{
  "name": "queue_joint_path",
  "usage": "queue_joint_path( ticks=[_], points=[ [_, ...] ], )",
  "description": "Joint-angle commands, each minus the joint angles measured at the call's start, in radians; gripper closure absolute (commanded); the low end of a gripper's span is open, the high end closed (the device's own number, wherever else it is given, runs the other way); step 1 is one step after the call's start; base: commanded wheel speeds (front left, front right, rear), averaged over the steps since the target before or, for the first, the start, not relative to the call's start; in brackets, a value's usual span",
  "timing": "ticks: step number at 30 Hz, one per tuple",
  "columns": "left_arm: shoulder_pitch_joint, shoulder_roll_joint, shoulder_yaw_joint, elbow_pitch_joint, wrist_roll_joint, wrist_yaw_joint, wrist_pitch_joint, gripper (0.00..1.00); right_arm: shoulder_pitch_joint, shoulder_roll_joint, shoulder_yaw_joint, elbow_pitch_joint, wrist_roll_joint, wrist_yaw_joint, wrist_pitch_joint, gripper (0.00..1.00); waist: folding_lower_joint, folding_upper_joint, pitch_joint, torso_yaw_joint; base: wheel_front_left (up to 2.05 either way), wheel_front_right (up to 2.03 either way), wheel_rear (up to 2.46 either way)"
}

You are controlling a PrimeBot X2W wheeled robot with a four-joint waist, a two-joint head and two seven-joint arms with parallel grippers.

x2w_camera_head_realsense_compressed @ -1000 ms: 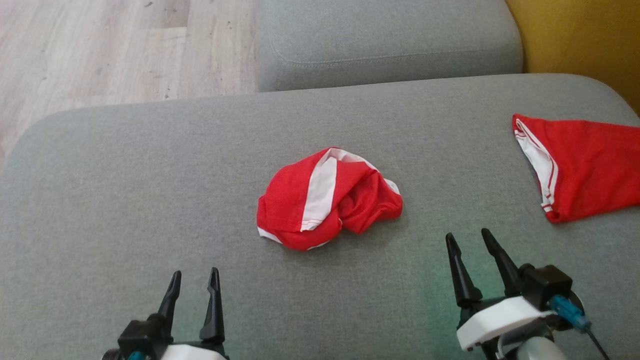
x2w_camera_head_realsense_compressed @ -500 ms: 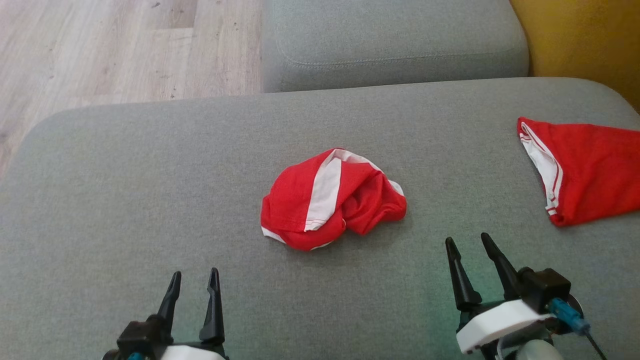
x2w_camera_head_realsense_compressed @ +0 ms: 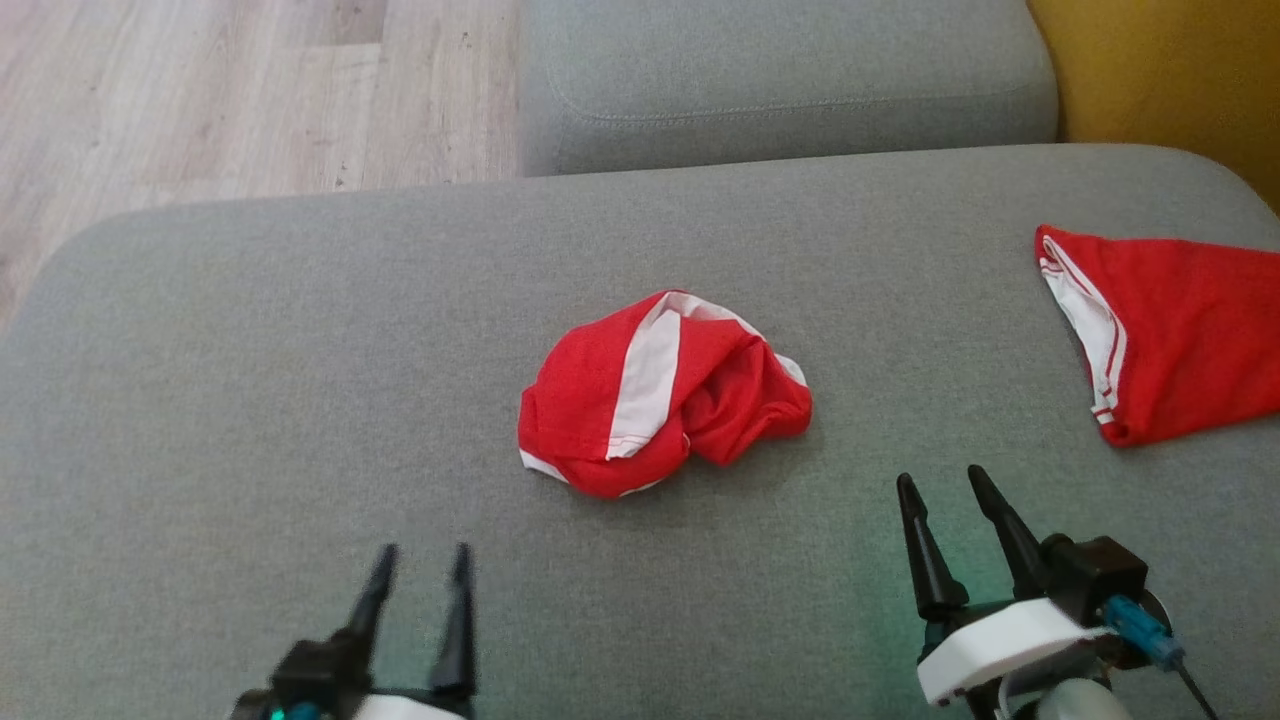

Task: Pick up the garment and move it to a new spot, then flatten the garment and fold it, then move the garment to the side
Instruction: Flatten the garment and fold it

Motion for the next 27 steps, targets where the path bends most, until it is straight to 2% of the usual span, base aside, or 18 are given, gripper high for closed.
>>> queue_joint_path(
  ticks=[1, 6, 7, 11, 15, 20, 27],
  points=[
    [-0.072, 0.006, 0.006, -0.033, 0.019, -0.01, 0.012, 0.0, -0.047, -0.004, 0.014, -0.037, -0.004, 0.004, -0.013, 0.0, 0.0, 0.0, 0.005, -0.001, 0.0, 0.0, 0.0],
    [-0.155, -0.035, -0.091, -0.013, 0.051, -0.067, 0.079, 0.0, -0.058, -0.004, 0.009, -0.048, -0.013, 0.004, -0.009, 0.0, 0.0, 0.0, 0.027, -0.012, 0.0, 0.0, 0.0],
    [-0.155, -0.035, -0.091, -0.013, 0.051, -0.067, 0.079, 0.0, -0.058, -0.004, 0.009, -0.048, -0.013, 0.004, -0.009, 0.0, 0.0, 0.0, 0.027, -0.012, 0.0, 0.0, 0.0],
    [-0.23, -0.085, -0.145, 0.036, 0.058, -0.103, 0.123, 0.0, -0.074, -0.004, 0.013, -0.059, -0.016, 0.004, -0.005, 0.0, 0.0, 0.0, 0.061, -0.037, 0.0, 0.0, 0.0],
    [-0.289, -0.124, -0.149, 0.104, 0.032, -0.124, 0.143, 0.0, -0.094, -0.004, 0.012, -0.07, -0.018, 0.004, -0.005, 0.0, 0.0, 0.0, 0.103, -0.071, 0.0, 0.0, 0.0],
    [-0.346, -0.14, -0.137, 0.19, 0.013, -0.128, 0.152, 0.0, -0.116, -0.004, 0.001, -0.074, -0.02, 0.004, -0.011, 0.0, 0.0, 0.0, 0.154, -0.112, 0.0, 0.0, 0.0],
    [-0.407, -0.156, -0.102, 0.259, -0.022, -0.137, 0.096, 0.0, -0.133, -0.004, -0.012, -0.067, -0.022, 0.004, -0.024, 0.0, 0.0, 0.0, 0.184, -0.139, 0.0, 0.0, 0.0]
  ],
)
